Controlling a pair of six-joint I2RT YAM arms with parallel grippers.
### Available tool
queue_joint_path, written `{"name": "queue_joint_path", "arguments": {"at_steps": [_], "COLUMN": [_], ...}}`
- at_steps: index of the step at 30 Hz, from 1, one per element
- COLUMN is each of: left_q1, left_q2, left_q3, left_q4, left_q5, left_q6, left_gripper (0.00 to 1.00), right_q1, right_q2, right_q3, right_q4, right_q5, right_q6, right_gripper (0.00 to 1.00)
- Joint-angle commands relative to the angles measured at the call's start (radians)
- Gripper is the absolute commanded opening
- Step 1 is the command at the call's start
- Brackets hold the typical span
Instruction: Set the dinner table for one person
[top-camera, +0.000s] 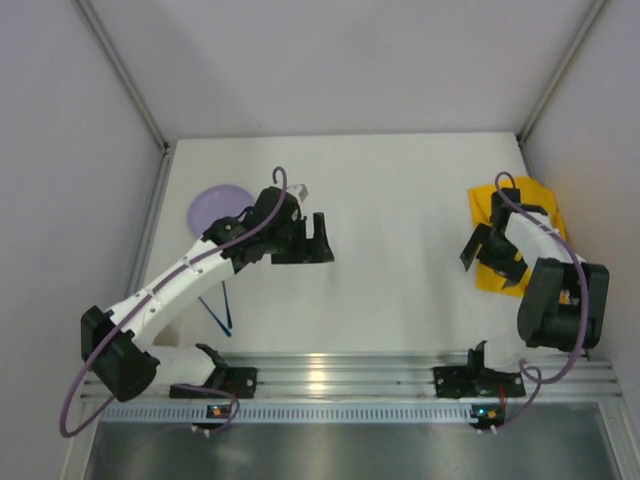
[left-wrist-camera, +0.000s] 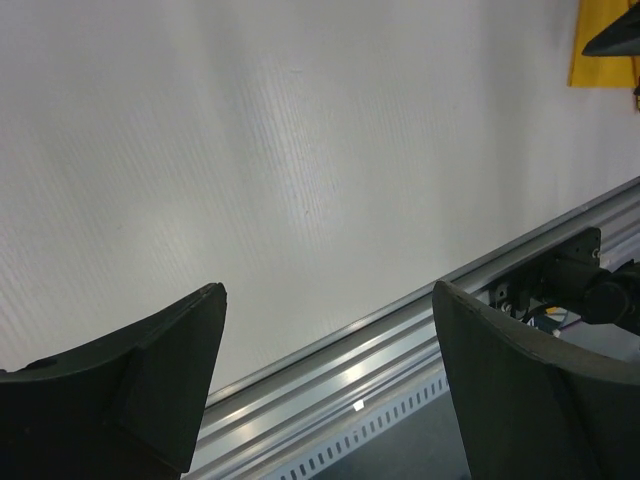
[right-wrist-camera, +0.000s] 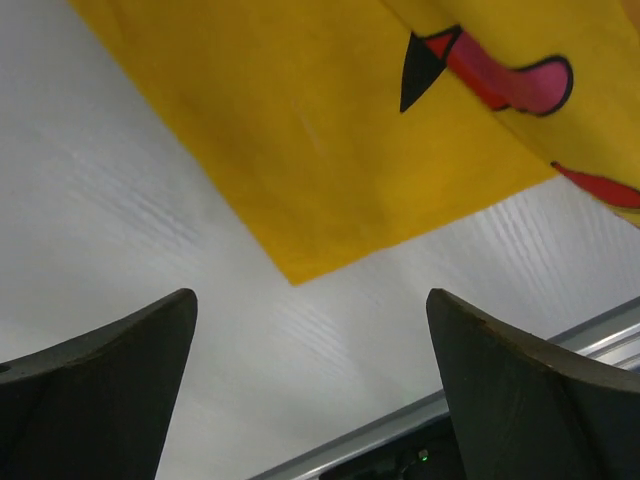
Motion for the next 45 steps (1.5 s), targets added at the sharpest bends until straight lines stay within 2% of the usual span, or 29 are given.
{"name": "queue_joint_path", "arguments": {"at_steps": [1, 3, 6, 9, 10, 12, 16, 17, 22, 24, 25, 27, 30, 33, 35, 36, 37, 38, 39, 41, 43, 44, 45], "left_q1": [-0.007, -0.007, -0.010, -0.008, -0.008, -0.008, -0.008, -0.010, -0.010, -0.010, -0.008, -0.010, -0.010, -0.008, -0.008, -0.008, -0.008, -0.007, -0.008, -0.008, -0.007, -0.001, -0.001], "left_q2": [-0.062, -0.064, -0.065, -0.079, -0.085, -0.099, -0.114, -0.116, -0.118, -0.116, -0.118, -0.121, -0.134, -0.138, -0.130, -0.127, -0.122, -0.118, -0.104, -0.081, -0.066, -0.034, -0.033], "left_q3": [-0.019, -0.012, 0.008, 0.021, 0.013, 0.001, -0.031, -0.032, 0.002, 0.017, 0.033, 0.044, 0.045, 0.041, 0.042, 0.041, 0.041, 0.041, 0.044, 0.059, 0.071, 0.088, 0.091], "left_q4": [-0.023, -0.044, -0.066, -0.094, -0.101, -0.103, -0.097, -0.097, -0.134, -0.156, -0.166, -0.189, -0.206, -0.210, -0.216, -0.215, -0.212, -0.209, -0.207, -0.206, -0.192, -0.145, -0.144], "left_q5": [-0.022, -0.027, -0.036, -0.068, -0.089, -0.105, -0.105, -0.151, -0.252, -0.284, -0.297, -0.318, -0.347, -0.350, -0.363, -0.367, -0.380, -0.387, -0.395, -0.424, -0.436, -0.452, -0.450], "left_q6": [-0.011, -0.006, 0.008, 0.013, 0.009, 0.002, -0.027, -0.033, -0.050, -0.050, -0.050, -0.052, -0.056, -0.057, -0.060, -0.066, -0.067, -0.067, -0.072, -0.070, -0.054, -0.008, 0.008], "left_gripper": [0.89, 0.89, 0.88, 0.88, 0.88, 0.88, 0.88, 0.88, 0.88, 0.89, 0.89, 0.89, 0.90, 0.90, 0.90, 0.90, 0.90, 0.90, 0.90, 0.90, 0.91, 0.93, 0.93], "right_q1": [-0.057, -0.061, -0.078, -0.068, -0.057, -0.042, 0.075, 0.109, 0.469, 0.567, 0.654, 0.730, 0.866, 0.932, 0.956, 0.978, 0.988, 0.997, 1.006, 1.003, 0.994, 0.973, 0.963], "right_q2": [0.131, 0.233, 0.347, 0.370, 0.370, 0.395, 0.418, 0.404, 0.360, 0.367, 0.375, 0.412, 0.484, 0.541, 0.550, 0.550, 0.547, 0.532, 0.519, 0.467, 0.402, 0.296, 0.295], "right_q3": [0.050, 0.061, 0.053, 0.055, 0.056, 0.085, 0.142, 0.159, 0.267, 0.379, 0.422, 0.543, 0.698, 0.808, 0.829, 0.831, 0.835, 0.829, 0.820, 0.774, 0.756, 0.710, 0.710], "right_q4": [0.138, 0.175, 0.239, 0.273, 0.286, 0.278, 0.215, 0.203, 0.106, 0.073, 0.047, 0.039, 0.052, 0.077, 0.100, 0.115, 0.115, 0.112, 0.108, 0.093, 0.050, -0.017, -0.032], "right_q5": [0.041, 0.037, 0.015, 0.025, 0.011, -0.006, -0.023, -0.023, -0.063, -0.080, -0.106, -0.142, -0.274, -0.360, -0.415, -0.440, -0.469, -0.468, -0.448, -0.423, -0.348, -0.239, -0.238], "right_q6": [-0.061, -0.058, -0.043, -0.027, -0.027, -0.049, -0.075, -0.067, 0.031, 0.109, 0.138, 0.213, 0.273, 0.275, 0.267, 0.266, 0.254, 0.247, 0.246, 0.240, 0.218, 0.200, 0.200], "right_gripper": [0.99, 0.96, 0.79, 0.52, 0.26, 0.02, 0.00, 0.00, 0.00, 0.00, 0.00, 0.00, 0.00, 0.12, 0.15, 0.22, 0.49, 0.70, 0.99, 1.00, 1.00, 1.00, 1.00]}}
